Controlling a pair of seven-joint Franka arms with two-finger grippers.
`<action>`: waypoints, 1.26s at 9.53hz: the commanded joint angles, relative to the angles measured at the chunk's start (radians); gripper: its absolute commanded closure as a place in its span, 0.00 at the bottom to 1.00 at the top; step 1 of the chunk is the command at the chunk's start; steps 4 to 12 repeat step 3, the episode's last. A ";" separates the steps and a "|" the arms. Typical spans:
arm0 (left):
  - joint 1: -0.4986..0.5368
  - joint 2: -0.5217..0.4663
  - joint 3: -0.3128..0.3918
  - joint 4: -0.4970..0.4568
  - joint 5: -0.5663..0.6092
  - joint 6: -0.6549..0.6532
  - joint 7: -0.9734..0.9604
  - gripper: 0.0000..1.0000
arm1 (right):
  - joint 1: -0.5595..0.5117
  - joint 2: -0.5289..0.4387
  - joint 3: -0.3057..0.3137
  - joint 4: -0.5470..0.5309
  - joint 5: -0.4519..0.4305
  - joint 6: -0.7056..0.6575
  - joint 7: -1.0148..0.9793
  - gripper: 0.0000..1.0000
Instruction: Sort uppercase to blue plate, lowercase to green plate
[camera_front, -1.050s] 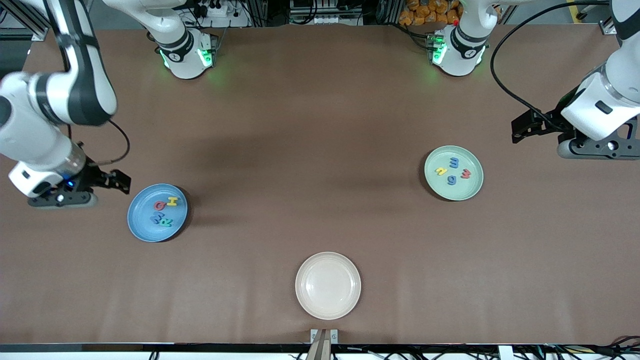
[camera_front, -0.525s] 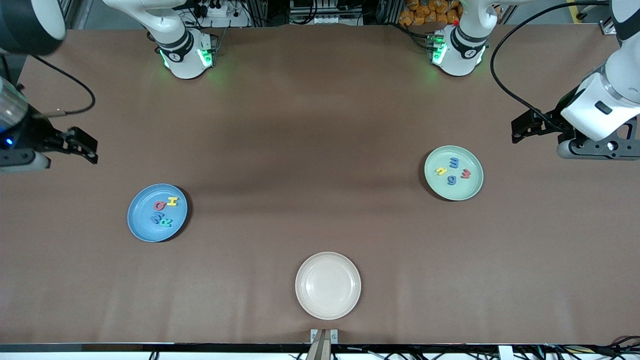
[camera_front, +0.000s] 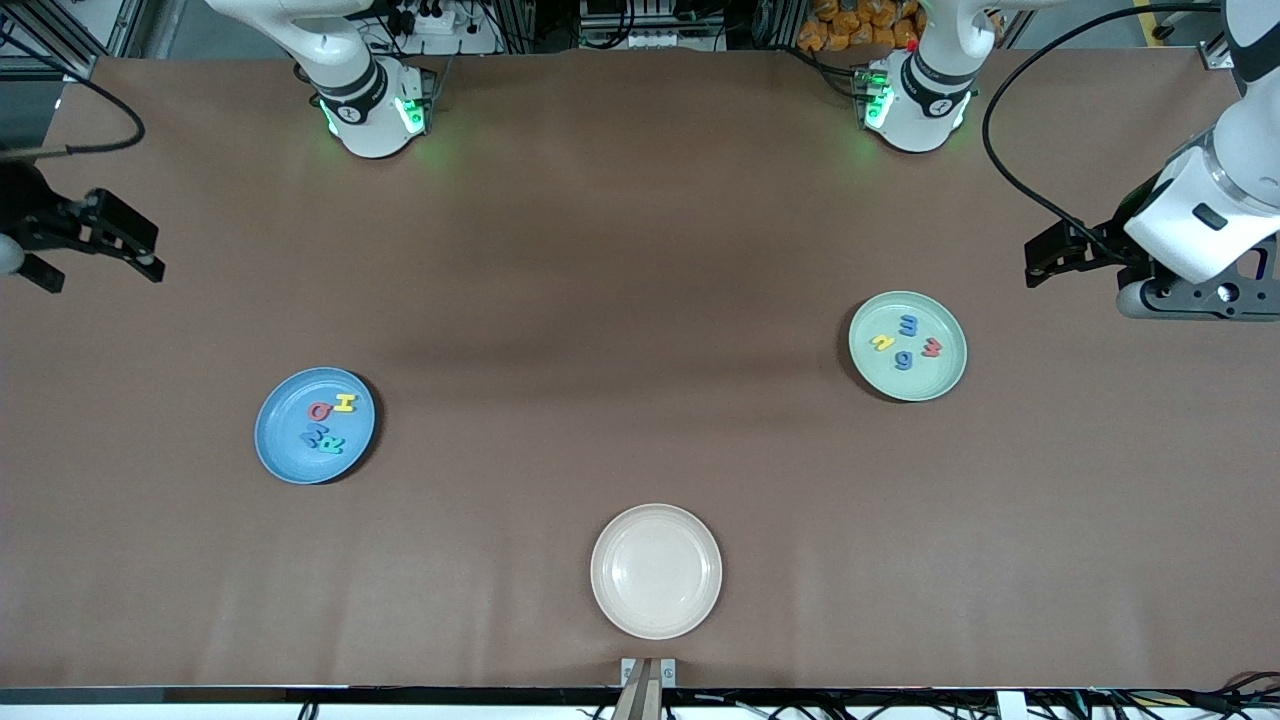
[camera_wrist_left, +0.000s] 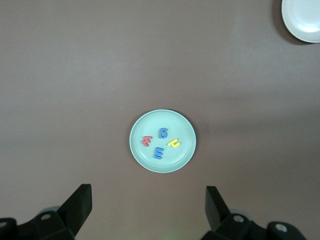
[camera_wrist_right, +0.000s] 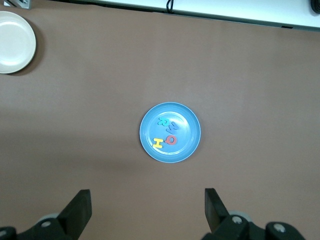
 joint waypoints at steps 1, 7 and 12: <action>0.002 0.001 0.001 0.015 -0.002 -0.015 0.009 0.00 | -0.055 -0.021 0.019 0.000 0.020 -0.034 -0.010 0.00; 0.004 0.001 0.004 0.015 -0.004 -0.015 0.013 0.00 | -0.060 -0.038 0.014 -0.002 0.020 -0.045 -0.009 0.00; 0.004 0.001 0.004 0.015 -0.004 -0.015 0.013 0.00 | -0.060 -0.038 0.014 -0.002 0.020 -0.045 -0.009 0.00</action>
